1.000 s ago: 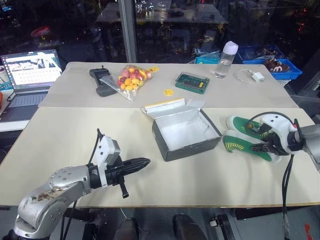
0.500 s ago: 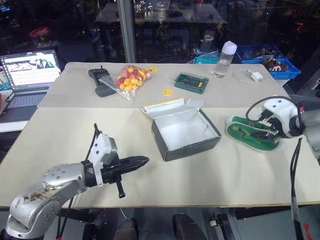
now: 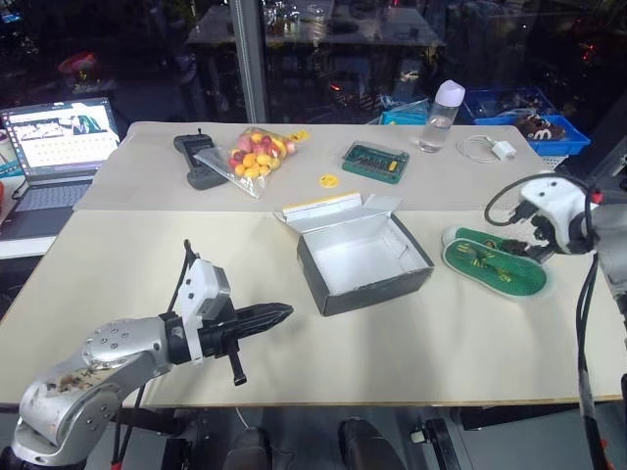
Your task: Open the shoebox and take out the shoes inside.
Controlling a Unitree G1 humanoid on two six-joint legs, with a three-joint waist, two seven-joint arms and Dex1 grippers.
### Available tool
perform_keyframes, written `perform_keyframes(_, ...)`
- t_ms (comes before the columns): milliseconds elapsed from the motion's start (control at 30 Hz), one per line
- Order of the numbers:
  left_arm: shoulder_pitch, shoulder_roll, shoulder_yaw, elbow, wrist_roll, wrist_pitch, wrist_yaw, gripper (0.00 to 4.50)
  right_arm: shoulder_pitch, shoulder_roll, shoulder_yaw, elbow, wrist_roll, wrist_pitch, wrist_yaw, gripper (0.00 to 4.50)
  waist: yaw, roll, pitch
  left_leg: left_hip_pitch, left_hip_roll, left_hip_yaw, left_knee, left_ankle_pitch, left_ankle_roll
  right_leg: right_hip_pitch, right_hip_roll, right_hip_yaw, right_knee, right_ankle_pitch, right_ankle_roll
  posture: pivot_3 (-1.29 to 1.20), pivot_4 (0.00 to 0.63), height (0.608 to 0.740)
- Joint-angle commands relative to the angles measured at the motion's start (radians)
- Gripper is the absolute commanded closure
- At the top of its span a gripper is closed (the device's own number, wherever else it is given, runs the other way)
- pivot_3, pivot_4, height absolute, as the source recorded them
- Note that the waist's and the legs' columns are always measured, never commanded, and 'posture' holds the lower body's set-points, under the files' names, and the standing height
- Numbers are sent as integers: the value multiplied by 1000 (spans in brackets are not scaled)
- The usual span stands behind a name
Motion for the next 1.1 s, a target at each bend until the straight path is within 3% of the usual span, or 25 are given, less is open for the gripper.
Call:
perform_keyframes(33,-3,4,16,-17,-2,-14,-1,4500,-52,-23,-56,-58,18,18,26,118,1,0,0,0,0,0,0,0,0,0,0,0,0,0,0,0,150,712)
perform_keyframes(167,1,0,21,-8,3,-19,0,4500,-92,-44,-80,-100,36,38,69,118,1,0,0,0,0,0,0,0,0,0,0,0,0,0,0,0,150,712)
perform_keyframes(300,28,-27,45,39,49,-47,38,4500,-59,-37,-218,-338,245,256,176,118,0,2,1,0,0,0,0,0,0,0,0,0,0,0,0,0,150,712)
perform_keyframes(400,13,-89,59,69,92,-71,128,4500,80,-32,-354,-545,352,379,181,118,5,1,0,0,1,-2,-1,0,0,0,1,-2,1,0,0,0,150,712)
perform_keyframes(533,-42,-206,78,148,193,-98,311,4500,325,105,-625,-886,414,543,49,118,31,-2,-1,0,0,-6,2,0,0,6,0,-6,-1,-1,1,0,150,712)
perform_keyframes(700,-64,-311,87,298,338,-200,437,4500,518,281,-558,-1137,318,572,-224,118,27,-1,-2,3,-1,-6,5,0,0,10,0,-5,-1,0,2,0,150,712)
perform_keyframes(867,-111,-401,80,473,475,-337,535,4500,714,522,-422,-1173,129,362,-565,118,28,-6,-7,6,-1,-6,2,0,0,12,0,-5,-2,0,1,0,150,712)
perform_keyframes(1100,-121,-442,86,565,534,-426,542,4500,904,700,-414,-1069,104,37,-672,118,27,-6,-7,6,-2,-5,1,0,0,12,-1,-4,-3,0,2,0,150,712)
